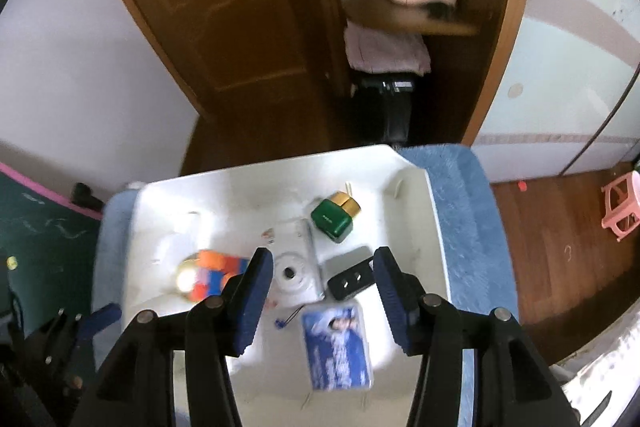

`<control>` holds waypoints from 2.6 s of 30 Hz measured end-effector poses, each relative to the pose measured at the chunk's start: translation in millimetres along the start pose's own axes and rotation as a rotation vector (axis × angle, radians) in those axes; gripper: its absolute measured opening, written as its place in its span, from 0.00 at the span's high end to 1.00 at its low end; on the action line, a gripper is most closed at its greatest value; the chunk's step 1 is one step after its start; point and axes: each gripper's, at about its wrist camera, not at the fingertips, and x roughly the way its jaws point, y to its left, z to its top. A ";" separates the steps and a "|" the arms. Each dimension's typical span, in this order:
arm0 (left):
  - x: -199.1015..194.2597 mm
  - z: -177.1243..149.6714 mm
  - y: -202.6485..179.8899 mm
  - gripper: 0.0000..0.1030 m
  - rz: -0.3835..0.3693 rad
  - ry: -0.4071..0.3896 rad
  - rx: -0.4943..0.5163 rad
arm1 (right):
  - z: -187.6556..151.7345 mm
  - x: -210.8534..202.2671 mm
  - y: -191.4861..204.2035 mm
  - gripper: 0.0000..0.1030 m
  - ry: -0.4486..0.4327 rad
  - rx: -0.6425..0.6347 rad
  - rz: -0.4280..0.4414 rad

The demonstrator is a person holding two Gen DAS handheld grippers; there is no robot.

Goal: Organize rigid objects
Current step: 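Move both tools back toward the pink item and beige block, then grasp the pink oval item with the left tool while the right tool grasps the beige block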

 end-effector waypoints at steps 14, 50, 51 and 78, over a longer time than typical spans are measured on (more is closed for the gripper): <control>-96.2 -49.6 -18.6 0.16 -0.057 -0.105 0.090 | -85.6 -163.6 -10.1 0.41 -0.190 0.018 -0.017; -19.0 -172.3 -93.4 0.16 -0.099 0.080 0.429 | -249.2 -51.7 -40.8 0.41 0.054 0.312 -0.035; -11.9 -170.4 -92.1 0.16 -0.111 0.090 0.434 | -249.3 -42.0 -39.8 0.41 0.064 0.322 -0.043; 82.5 -139.8 -125.6 0.17 -0.262 0.239 0.607 | -280.4 10.4 -84.4 0.75 0.126 0.578 -0.032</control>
